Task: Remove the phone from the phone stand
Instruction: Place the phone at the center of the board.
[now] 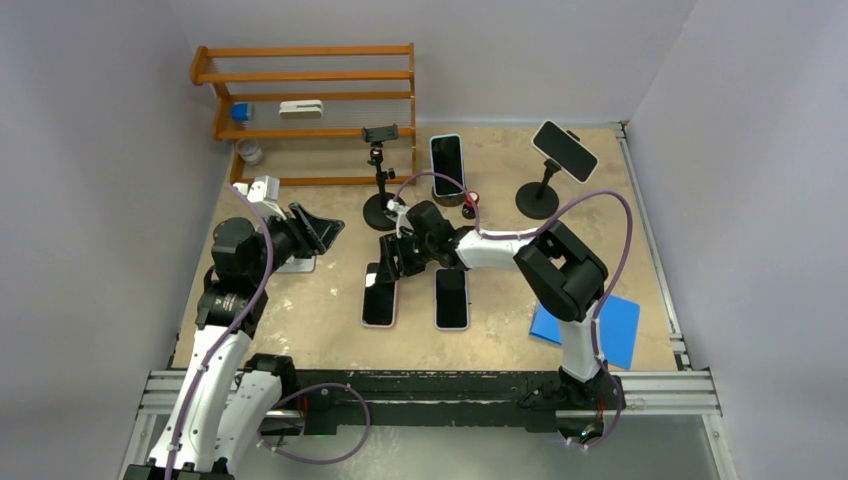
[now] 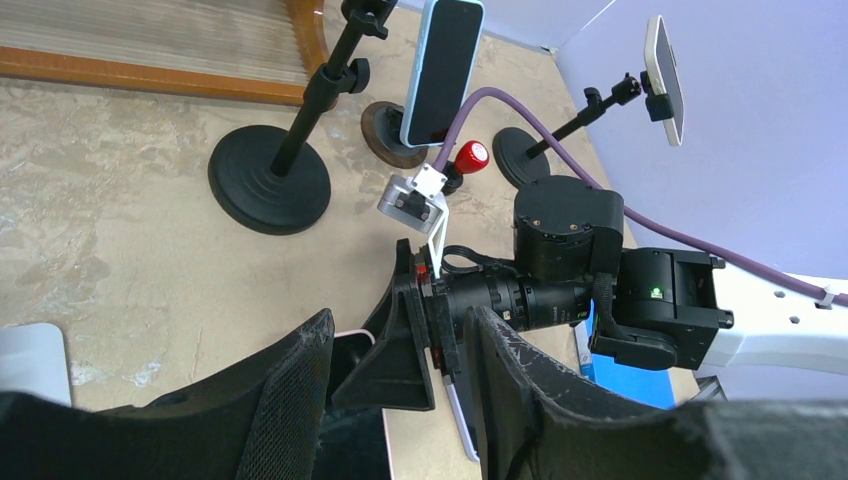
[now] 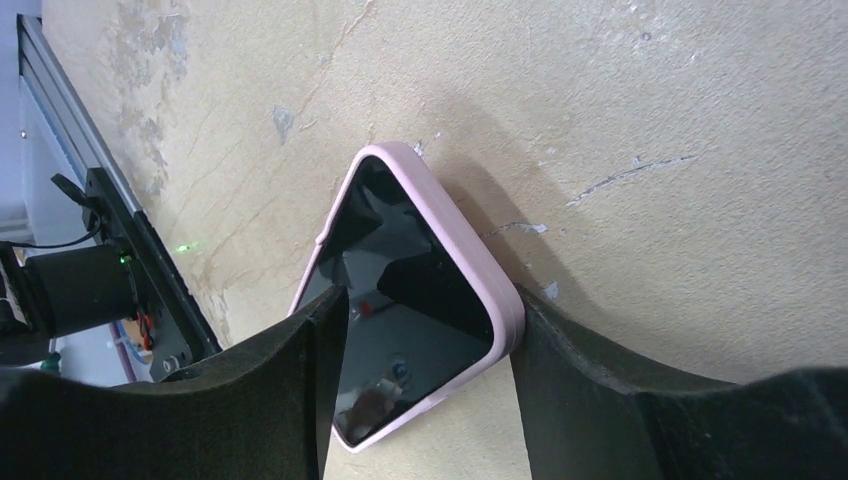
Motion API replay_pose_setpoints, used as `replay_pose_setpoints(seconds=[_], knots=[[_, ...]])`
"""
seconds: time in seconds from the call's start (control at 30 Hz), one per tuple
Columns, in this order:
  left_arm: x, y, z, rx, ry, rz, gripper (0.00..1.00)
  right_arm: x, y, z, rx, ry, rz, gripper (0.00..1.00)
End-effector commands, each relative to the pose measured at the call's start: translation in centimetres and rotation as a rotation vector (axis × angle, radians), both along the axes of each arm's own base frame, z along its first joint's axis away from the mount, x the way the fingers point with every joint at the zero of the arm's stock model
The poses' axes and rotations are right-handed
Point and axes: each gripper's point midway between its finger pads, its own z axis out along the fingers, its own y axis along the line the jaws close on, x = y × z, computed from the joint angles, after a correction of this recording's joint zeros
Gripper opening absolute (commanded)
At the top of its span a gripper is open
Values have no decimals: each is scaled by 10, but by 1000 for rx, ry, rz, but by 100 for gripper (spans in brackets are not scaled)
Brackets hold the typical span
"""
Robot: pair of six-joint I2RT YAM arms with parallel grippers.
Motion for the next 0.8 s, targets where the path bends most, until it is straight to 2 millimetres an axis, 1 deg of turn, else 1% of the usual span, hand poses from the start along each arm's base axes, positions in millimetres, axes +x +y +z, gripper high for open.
replay_pose_setpoints(seconds=[0.0,0.3,0.5,0.57,0.63,0.7,0.77], knots=[[0,-1,4,14,-34,-10,49,9,-52,-51,-232,-6,-104,62],[0,-1,4,14,-32,-8,49,17,-63,-51,-237,-11,-137,62],[1,-1,3,15,-31,-6,49,20,-65,-47,-241,-23,-150,61],[1,-1,4,15,-32,-5,49,24,-66,-39,-238,-46,-165,61],[1,-1,4,15,-32,-5,49,29,-66,-25,-224,-80,-181,60],[1,-1,4,15,-31,-5,49,34,-65,-5,-194,-127,-196,60],[1,-1,3,14,-28,-5,49,46,-69,20,-176,-210,-245,59]])
